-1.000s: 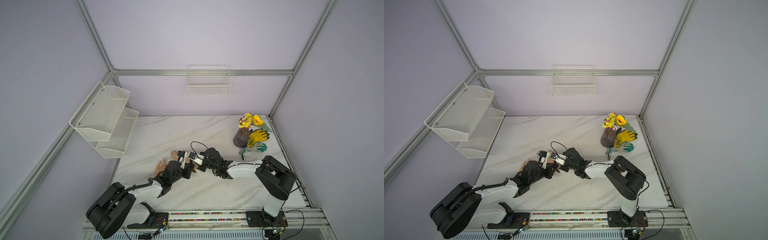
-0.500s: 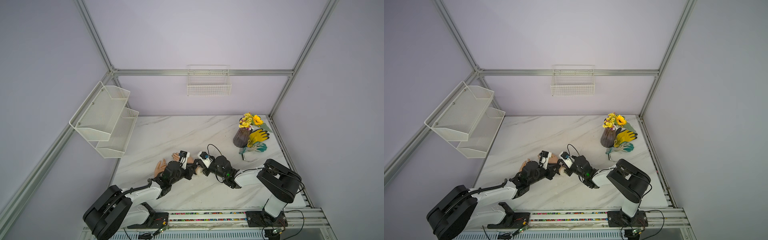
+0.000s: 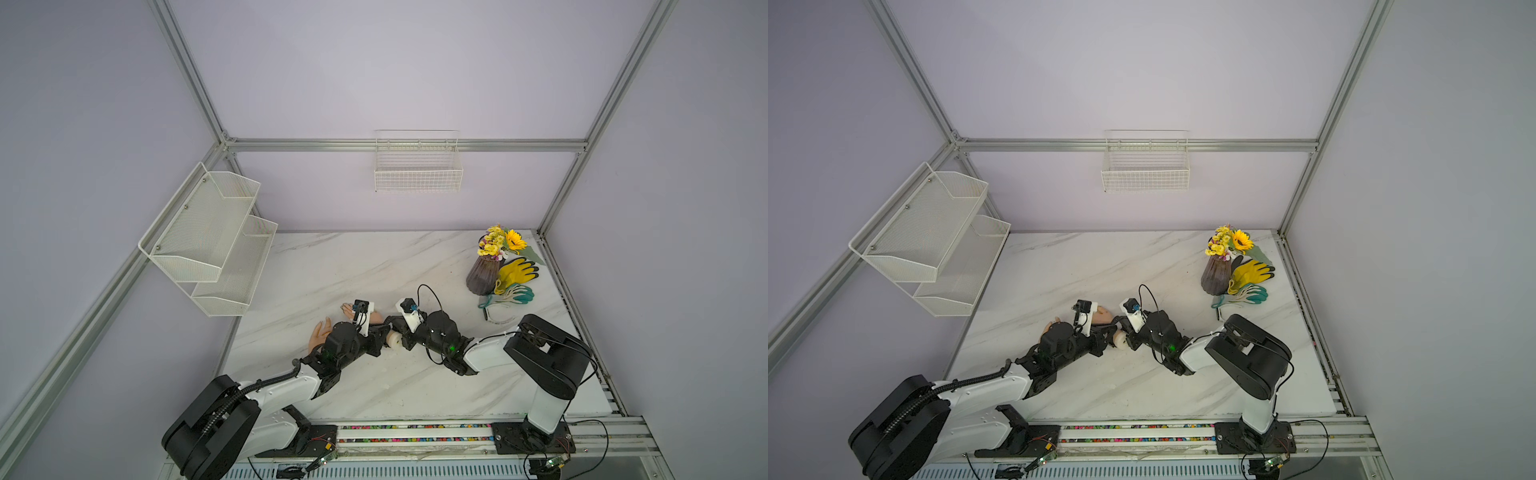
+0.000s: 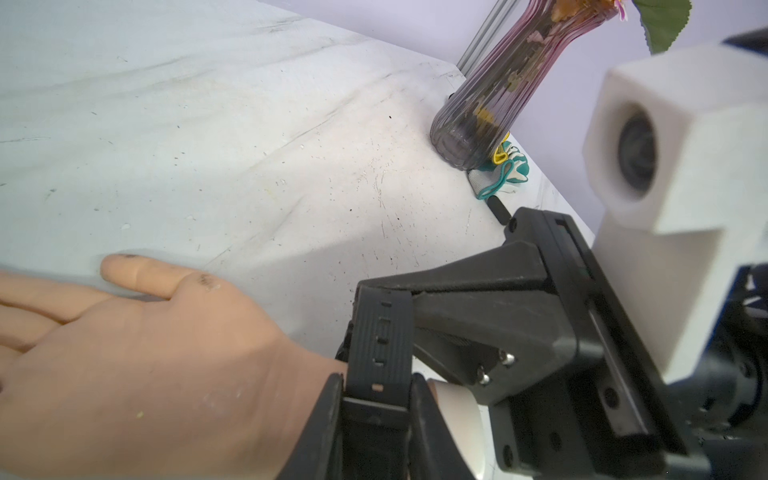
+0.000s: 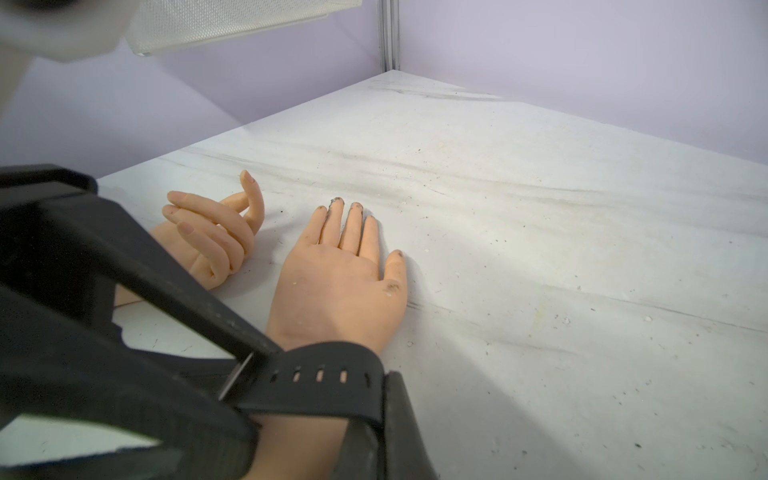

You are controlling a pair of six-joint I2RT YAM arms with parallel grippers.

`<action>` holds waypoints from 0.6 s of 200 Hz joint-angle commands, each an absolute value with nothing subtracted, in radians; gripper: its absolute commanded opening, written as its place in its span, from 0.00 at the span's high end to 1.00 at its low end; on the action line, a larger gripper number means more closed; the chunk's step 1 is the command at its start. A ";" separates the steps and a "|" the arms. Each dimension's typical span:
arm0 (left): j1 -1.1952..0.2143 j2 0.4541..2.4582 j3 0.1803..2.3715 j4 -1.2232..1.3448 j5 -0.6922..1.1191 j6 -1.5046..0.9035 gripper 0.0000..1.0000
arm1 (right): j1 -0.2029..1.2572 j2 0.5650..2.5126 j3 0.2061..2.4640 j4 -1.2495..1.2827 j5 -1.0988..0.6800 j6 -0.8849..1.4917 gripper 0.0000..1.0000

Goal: Take off the watch
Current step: Untie the watch from the hand.

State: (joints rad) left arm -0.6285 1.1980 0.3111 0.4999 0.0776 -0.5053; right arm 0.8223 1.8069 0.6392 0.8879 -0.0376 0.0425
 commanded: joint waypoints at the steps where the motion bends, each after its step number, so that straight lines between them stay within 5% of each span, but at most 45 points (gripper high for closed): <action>1: -0.620 1.177 0.277 0.442 0.058 -0.526 0.87 | 0.752 1.812 0.649 0.899 0.182 0.162 1.00; 120: -0.618 1.193 0.278 0.459 0.070 -0.531 0.87 | 0.683 1.889 0.692 0.703 0.252 0.382 1.00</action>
State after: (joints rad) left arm -0.6212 1.2098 0.3111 0.4908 0.0547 -0.5133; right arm 0.8196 1.8591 0.6914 0.8165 -0.0471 0.2821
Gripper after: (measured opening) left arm 0.231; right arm 0.053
